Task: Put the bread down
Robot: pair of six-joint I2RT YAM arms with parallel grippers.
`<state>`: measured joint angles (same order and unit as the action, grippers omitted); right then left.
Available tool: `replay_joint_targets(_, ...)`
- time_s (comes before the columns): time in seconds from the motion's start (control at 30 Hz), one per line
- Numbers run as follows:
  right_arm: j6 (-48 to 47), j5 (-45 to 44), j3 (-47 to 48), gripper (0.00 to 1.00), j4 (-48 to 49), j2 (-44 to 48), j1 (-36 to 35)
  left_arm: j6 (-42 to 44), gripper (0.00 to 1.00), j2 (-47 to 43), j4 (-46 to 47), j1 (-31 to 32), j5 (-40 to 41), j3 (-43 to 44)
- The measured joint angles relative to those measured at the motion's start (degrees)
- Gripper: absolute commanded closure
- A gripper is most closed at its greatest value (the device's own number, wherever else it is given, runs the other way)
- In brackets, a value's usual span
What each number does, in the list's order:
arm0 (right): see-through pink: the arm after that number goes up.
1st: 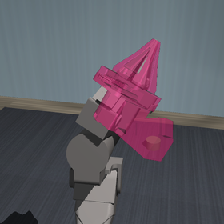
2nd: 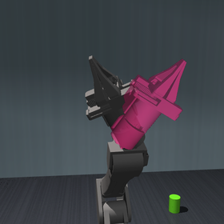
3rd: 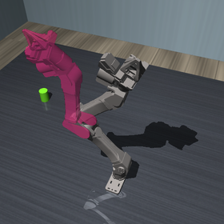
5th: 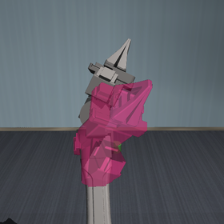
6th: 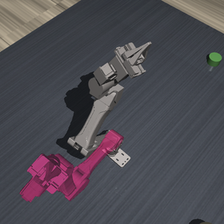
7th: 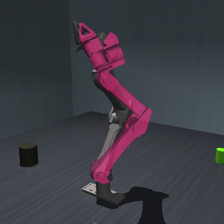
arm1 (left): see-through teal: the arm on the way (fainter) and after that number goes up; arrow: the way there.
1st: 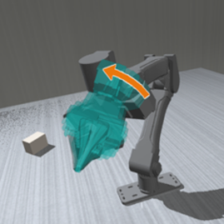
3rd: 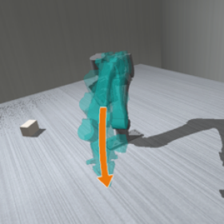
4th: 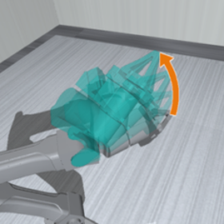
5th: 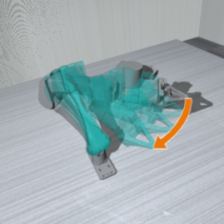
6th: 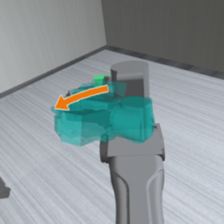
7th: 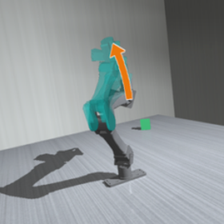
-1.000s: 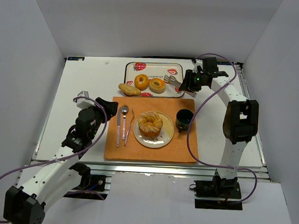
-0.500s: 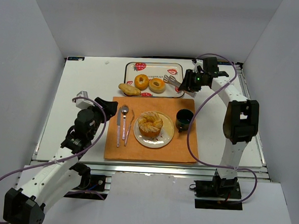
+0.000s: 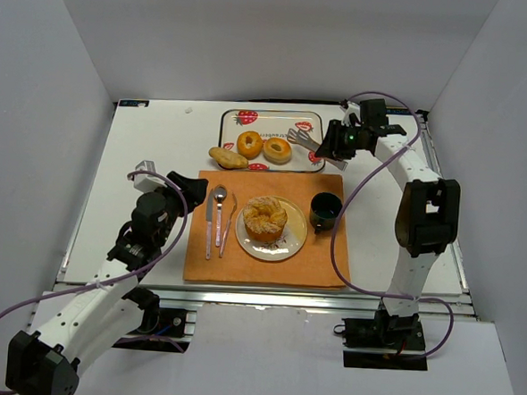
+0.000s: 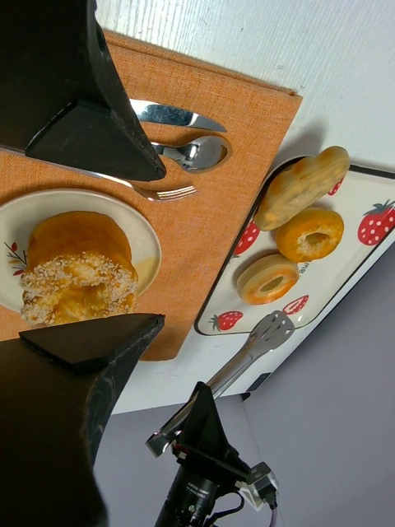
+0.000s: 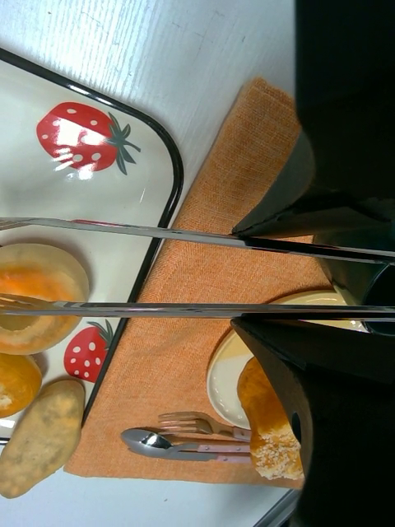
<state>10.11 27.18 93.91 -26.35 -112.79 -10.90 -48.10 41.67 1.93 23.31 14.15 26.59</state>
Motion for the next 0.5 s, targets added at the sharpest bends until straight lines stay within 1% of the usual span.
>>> replay_joint_targets(0.5,-0.87,0.35,-0.04,0.50,-0.52,-0.83,-0.74,0.00,0.25,1.03,0.26,0.00,-0.02,0.02)
